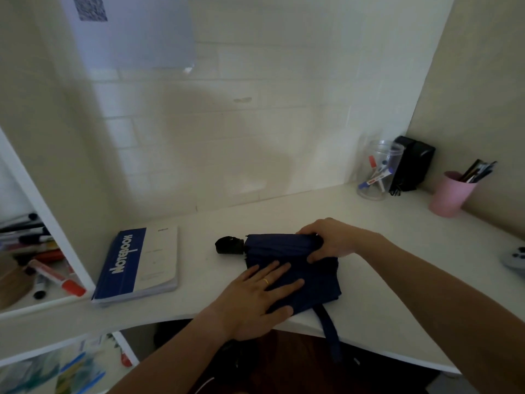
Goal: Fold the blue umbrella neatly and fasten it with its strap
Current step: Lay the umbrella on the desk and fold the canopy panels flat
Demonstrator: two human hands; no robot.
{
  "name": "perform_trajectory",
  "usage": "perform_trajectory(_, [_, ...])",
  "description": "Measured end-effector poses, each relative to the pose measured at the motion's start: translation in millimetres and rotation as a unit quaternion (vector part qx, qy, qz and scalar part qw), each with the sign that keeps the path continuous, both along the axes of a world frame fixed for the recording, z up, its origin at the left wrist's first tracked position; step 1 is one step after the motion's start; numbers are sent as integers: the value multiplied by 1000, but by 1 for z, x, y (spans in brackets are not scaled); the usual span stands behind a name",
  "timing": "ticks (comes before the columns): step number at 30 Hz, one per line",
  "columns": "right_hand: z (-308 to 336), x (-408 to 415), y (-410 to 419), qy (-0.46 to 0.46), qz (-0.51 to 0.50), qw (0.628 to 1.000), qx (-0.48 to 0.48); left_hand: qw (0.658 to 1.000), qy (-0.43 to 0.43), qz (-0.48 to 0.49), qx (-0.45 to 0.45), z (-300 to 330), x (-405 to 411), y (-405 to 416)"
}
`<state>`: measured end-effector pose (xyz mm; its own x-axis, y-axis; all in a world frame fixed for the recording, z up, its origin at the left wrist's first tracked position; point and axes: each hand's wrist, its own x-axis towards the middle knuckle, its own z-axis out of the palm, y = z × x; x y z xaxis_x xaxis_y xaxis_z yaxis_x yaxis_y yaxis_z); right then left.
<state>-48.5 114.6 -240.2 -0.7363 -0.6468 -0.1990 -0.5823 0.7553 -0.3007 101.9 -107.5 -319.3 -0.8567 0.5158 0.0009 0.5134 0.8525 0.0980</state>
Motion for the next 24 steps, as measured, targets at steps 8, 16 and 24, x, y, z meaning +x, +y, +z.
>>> perform_trajectory(8, [-6,4,0,-66,-61,993,-70,999,36,-4,-22,12,0,1])
perform_trajectory(16, [26,-12,-17,-130,-42,991,-8,999,28,-12,-35,17,0,2])
perform_trajectory(24, [23,-3,-26,-78,14,995,60,1000,21,-10,10,0,2,-1])
